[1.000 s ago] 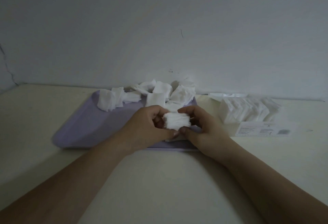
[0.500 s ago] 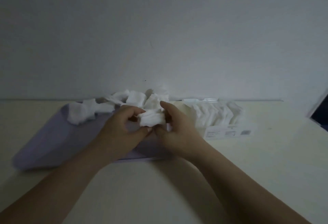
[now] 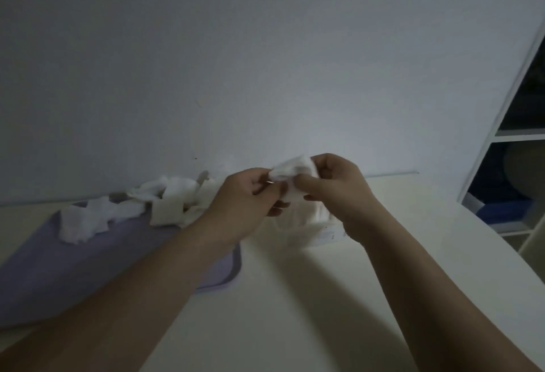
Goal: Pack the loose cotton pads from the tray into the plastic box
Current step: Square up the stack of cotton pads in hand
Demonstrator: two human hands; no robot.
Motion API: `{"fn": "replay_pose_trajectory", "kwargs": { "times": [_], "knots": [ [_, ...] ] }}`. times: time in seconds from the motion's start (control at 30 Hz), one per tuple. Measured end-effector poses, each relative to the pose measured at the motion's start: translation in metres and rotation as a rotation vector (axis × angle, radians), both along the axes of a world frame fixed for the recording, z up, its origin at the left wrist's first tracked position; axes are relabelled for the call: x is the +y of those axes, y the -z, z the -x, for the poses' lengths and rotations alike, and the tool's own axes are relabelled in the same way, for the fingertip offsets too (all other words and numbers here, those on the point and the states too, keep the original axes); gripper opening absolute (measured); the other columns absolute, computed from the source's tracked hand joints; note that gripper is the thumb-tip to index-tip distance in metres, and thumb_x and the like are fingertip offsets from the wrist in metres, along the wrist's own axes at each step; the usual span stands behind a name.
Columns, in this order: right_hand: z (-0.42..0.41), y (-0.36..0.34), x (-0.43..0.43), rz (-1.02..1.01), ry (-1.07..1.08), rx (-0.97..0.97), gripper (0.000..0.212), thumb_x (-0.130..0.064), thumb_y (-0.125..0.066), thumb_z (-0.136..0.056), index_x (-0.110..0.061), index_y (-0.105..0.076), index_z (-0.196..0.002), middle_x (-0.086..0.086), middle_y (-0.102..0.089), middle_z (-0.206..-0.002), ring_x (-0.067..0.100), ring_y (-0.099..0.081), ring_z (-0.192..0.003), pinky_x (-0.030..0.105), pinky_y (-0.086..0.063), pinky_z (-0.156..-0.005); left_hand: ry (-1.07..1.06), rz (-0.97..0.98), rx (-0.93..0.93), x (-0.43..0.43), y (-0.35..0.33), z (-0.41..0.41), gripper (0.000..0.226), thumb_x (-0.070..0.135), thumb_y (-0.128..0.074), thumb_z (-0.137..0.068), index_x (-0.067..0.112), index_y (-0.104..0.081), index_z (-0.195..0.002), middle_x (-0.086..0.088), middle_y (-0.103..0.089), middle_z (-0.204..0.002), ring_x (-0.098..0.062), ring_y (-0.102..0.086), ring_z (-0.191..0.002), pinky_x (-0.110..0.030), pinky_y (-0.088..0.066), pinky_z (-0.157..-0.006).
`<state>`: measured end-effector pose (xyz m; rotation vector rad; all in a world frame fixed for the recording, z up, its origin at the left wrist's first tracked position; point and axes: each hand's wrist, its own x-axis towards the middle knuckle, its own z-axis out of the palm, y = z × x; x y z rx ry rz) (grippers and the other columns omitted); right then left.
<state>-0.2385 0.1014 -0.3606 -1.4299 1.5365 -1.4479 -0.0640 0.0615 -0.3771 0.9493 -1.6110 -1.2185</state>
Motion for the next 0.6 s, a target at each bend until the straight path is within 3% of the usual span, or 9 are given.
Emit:
{"fn": "replay_pose_trajectory", "kwargs": {
  "times": [0.07,0.17,0.23,0.3,0.43,0.6],
  "knots": [
    [0.023,0.009,0.000,0.072,0.219,0.007,0.021,-0.023,-0.072,-0.080,-0.020,-0.067,-0.100,-0.002,-0.074,-0.092,0.015,-0.072,-0.085,0.037,-0.061,-0.073,-0.029,0.042,-0.094,-0.004,0.004,0.021,0.014,0.012,-0.066,-0.097,0.019,-0.074,-0.107,-0.001,-0.080,-0.095,-0.015,-0.076,-0.090,-0.033,-0.063,-0.084],
    [0.053,0.023,-0.003,0.120,0.473,0.038,0.028,-0.030,-0.069,-0.079,-0.019,-0.060,-0.102,-0.007,-0.068,-0.092,0.010,-0.065,-0.082,0.029,-0.050,-0.068,-0.033,0.325,-0.387,-0.013,0.002,0.048,0.018,0.020,-0.067,-0.094,0.027,-0.075,-0.109,0.013,-0.075,-0.105,-0.001,-0.069,-0.096,-0.018,-0.053,-0.087],
    [0.066,0.032,-0.006,0.125,0.525,0.009,0.030,-0.029,-0.067,-0.081,-0.016,-0.056,-0.106,-0.007,-0.065,-0.093,0.010,-0.064,-0.082,0.031,-0.050,-0.069,0.058,0.497,-0.637,-0.019,-0.004,0.071,0.022,0.027,-0.058,-0.094,0.029,-0.070,-0.113,0.014,-0.070,-0.115,-0.006,-0.063,-0.109,-0.024,-0.049,-0.091],
    [0.068,0.040,-0.009,0.123,0.529,-0.045,0.031,-0.027,-0.067,-0.084,-0.014,-0.054,-0.109,-0.007,-0.063,-0.096,0.008,-0.063,-0.084,0.029,-0.049,-0.069,0.173,0.604,-0.830,-0.023,-0.008,0.093,0.021,0.025,-0.048,-0.089,0.023,-0.061,-0.104,0.007,-0.064,-0.107,-0.017,-0.059,-0.112,-0.031,-0.048,-0.086],
    [0.069,0.054,-0.016,0.108,0.523,-0.084,0.034,-0.022,-0.065,-0.086,-0.012,-0.052,-0.116,-0.011,-0.060,-0.100,0.007,-0.063,-0.089,0.030,-0.047,-0.072,0.328,0.527,-0.862,-0.027,-0.006,0.112,0.041,0.012,-0.051,-0.090,0.022,-0.054,-0.129,0.004,-0.060,-0.129,-0.017,-0.055,-0.116,-0.032,-0.048,-0.092],
    [0.064,0.051,-0.016,0.152,0.514,-0.055,0.029,-0.020,-0.062,-0.088,-0.017,-0.050,-0.114,-0.016,-0.059,-0.101,-0.001,-0.061,-0.090,0.029,-0.049,-0.075,0.333,0.475,-0.824,-0.035,0.003,0.103,0.046,0.015,-0.051,-0.089,0.030,-0.044,-0.132,0.009,-0.061,-0.135,-0.016,-0.060,-0.112,-0.035,-0.052,-0.089]
  ]
}}
